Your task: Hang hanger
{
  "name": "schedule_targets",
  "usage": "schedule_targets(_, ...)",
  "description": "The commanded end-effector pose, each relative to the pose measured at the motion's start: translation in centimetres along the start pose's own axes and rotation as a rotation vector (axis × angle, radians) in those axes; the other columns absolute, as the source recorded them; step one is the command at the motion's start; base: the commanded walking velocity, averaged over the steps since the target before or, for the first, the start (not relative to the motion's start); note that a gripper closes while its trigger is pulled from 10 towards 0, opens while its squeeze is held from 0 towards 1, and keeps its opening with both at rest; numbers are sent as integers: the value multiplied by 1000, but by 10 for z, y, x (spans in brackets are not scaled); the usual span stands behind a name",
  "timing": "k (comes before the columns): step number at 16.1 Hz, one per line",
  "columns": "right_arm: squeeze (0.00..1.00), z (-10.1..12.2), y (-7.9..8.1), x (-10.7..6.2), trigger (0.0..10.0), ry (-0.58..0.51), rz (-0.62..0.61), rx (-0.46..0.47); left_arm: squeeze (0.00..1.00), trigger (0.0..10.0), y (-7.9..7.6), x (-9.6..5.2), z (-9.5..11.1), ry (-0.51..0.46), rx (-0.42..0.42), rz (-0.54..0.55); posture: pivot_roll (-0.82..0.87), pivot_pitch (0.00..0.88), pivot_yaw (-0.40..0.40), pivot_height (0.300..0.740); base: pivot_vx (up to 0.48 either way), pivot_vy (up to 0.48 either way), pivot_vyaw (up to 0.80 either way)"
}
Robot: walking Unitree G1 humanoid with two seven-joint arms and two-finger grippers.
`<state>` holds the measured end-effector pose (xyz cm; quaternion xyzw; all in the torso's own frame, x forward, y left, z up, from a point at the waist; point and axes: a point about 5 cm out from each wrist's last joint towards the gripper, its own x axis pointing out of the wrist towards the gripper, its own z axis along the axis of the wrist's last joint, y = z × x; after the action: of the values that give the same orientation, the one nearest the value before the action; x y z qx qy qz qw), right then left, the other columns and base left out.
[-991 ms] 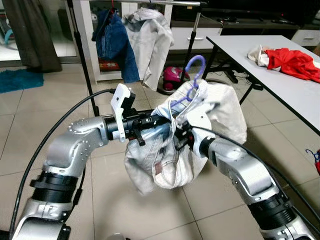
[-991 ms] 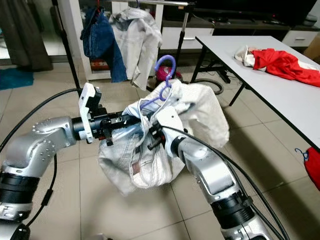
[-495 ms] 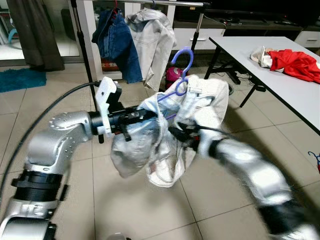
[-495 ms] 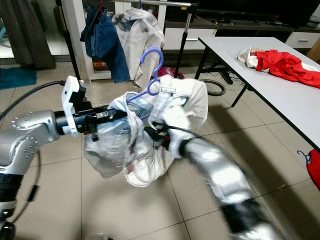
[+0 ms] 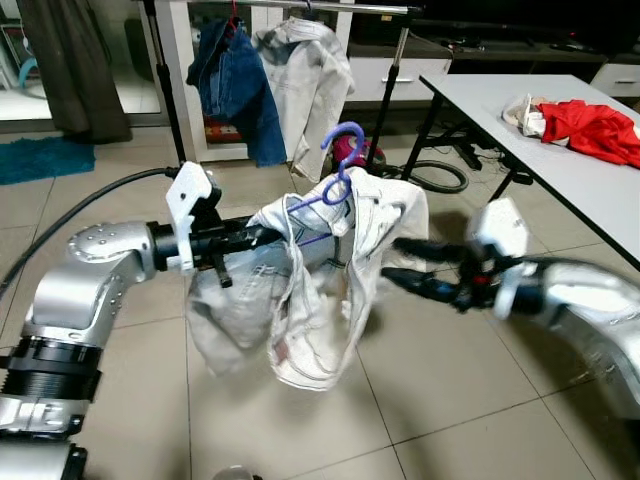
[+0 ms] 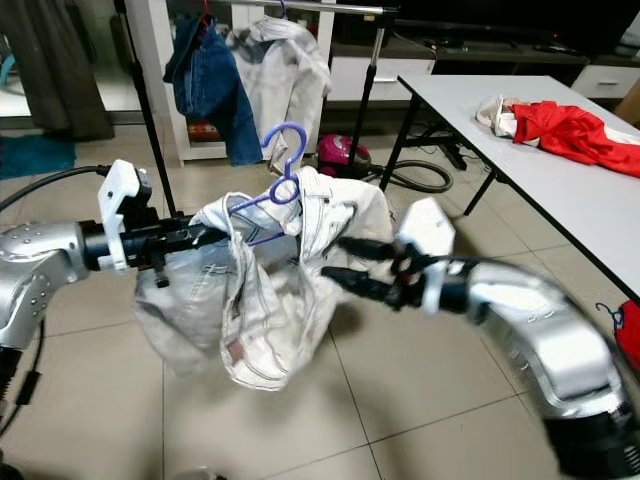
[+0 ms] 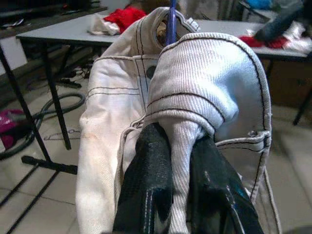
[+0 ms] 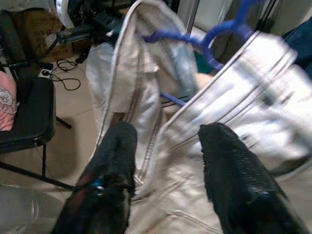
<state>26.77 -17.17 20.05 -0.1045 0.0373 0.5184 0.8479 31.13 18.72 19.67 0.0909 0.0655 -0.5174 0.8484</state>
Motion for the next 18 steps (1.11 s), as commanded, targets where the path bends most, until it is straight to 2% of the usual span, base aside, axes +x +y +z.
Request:
schedule_targets(1,1000,7,-10,-6,10000,-7,-24,-33,0,0,-4,3,9,-28,72,-46,52,0,-96,740,0,0,0)
schedule_targets(2,1000,13,-19,-6,10000,-5,-16,-73,0,0,-9,5,9,-40,109,-116,53,0,-99,740,0,0,0)
schedule_targets(5,1000,24,-26,-1,10000,-15,30,-97,0,0,-15,6,11,-51,128,-185,55,0,-105,740,0,0,0)
schedule_targets(6,1000,28,-29,6,10000,-12,55,-115,0,0,-17,7,14,-67,141,-218,56,0,-110,740,0,0,0)
schedule_targets(7,914,27,-29,14,10000,-3,95,-115,0,0,-19,10,17,-80,154,-246,58,0,-114,740,0,0,0)
schedule_targets(8,914,26,-28,17,10000,1,114,-113,0,0,-20,11,17,-83,157,-253,58,0,-116,740,0,0,0)
schedule_targets(9,0,19,-21,24,10000,39,209,-99,0,0,-23,15,18,-81,174,-289,58,0,-116,740,0,0,0)
schedule_targets(11,0,13,-18,31,10000,65,267,-93,0,0,-28,20,19,-71,190,-333,58,0,-117,740,0,0,0)
schedule_targets(12,0,12,-19,33,7882,74,290,-81,0,0,-28,22,20,-71,197,-340,59,0,-119,740,0,0,0)
schedule_targets(13,0,12,-19,34,7882,76,298,-79,0,0,-28,22,20,-72,199,-342,59,0,-119,740,0,0,0)
schedule_targets(14,0,14,-20,34,0,74,327,-66,0,0,-25,23,21,-72,205,-338,59,0,-120,740,0,0,0)
schedule_targets(18,0,13,-19,30,0,101,400,-64,0,0,-17,20,21,-78,203,-302,54,0,-120,740,0,0,0)
